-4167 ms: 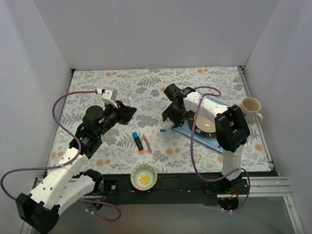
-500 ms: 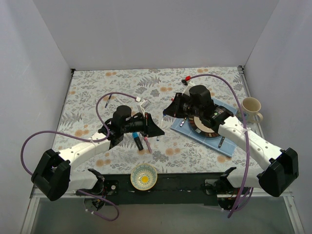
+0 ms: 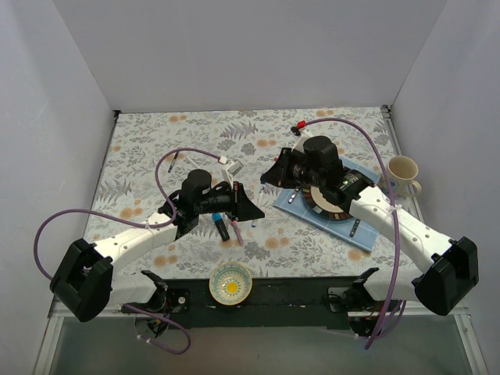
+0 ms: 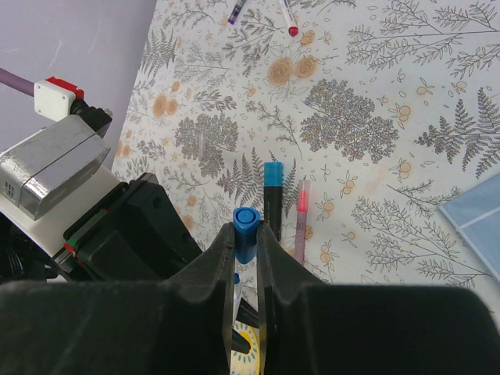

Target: Insert the pens into the pen caps

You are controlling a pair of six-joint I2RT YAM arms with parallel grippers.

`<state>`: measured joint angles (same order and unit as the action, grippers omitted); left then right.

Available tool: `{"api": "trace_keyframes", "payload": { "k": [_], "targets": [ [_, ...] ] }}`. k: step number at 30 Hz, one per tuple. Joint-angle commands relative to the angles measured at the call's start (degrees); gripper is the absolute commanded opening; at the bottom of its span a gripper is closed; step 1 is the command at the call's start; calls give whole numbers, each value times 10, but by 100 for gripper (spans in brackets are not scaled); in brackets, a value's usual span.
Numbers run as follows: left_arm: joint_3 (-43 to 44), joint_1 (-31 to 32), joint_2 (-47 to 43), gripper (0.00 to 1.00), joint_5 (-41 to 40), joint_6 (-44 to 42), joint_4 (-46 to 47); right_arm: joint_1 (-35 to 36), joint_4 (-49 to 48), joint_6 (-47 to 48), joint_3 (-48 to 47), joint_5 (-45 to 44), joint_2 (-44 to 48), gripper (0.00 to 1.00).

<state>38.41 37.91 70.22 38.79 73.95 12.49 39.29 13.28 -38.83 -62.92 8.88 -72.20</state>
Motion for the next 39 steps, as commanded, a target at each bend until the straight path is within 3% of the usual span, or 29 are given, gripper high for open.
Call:
{"api": "trace_keyframes", "payload": {
  "k": [1,39],
  "targets": [
    [7,5,-2,0,7,-12,10,0,-26,1,-27,-6,9,1],
    [16,5,-10,0,-31,-25,-9,0,-40,-7,17,19,21,1]
  ]
}}
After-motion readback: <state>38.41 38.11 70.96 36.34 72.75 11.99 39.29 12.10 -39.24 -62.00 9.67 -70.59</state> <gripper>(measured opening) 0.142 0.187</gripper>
